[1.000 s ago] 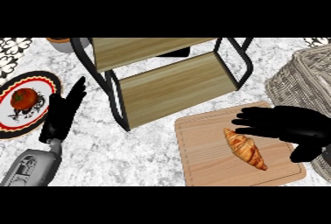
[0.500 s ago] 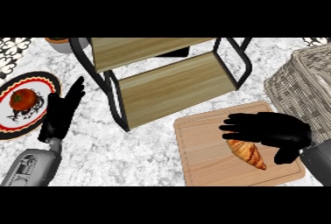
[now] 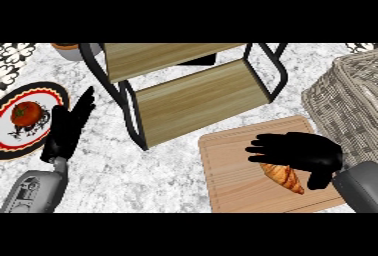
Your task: Pick the croissant from the cutting board and place it in the basket
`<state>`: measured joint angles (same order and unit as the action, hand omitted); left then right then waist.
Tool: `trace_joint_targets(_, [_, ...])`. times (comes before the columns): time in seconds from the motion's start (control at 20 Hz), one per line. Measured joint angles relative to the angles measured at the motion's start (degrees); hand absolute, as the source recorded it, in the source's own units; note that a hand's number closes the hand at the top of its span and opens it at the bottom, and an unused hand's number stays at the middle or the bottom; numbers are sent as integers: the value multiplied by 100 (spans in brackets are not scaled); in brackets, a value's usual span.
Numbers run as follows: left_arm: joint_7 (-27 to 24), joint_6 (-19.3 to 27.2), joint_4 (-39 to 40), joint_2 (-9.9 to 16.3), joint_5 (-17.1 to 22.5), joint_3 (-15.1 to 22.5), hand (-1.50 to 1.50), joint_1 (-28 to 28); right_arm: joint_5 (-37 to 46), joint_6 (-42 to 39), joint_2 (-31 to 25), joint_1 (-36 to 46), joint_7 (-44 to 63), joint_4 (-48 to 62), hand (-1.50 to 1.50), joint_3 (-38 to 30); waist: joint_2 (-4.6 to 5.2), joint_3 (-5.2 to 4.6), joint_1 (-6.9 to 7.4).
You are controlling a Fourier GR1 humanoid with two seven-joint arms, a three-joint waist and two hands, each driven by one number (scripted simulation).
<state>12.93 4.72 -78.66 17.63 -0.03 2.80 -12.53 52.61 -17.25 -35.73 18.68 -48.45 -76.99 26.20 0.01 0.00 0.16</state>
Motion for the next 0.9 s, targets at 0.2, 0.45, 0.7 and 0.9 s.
trace_joint_targets(0.2, [72,-72,-190,-84,-55,-32,0,142,208,-35,117,-109,45,27,-150,-47,-3,1,0])
trace_joint_targets(0.45, [34,-68,-91,-226,-233,-75,0,69,486,78,387,-51,-67,395,-150,-79,1,1,-1])
trace_joint_targets(0.7, [111,-172,-130,-250,-291,-232,0,9,740,157,614,-69,-143,621,-150,-164,-3,-4,-4])
trace_joint_targets(0.9, [113,-221,-90,-328,-344,-252,0,-26,999,358,675,-70,-269,721,150,-115,-16,-25,-3])
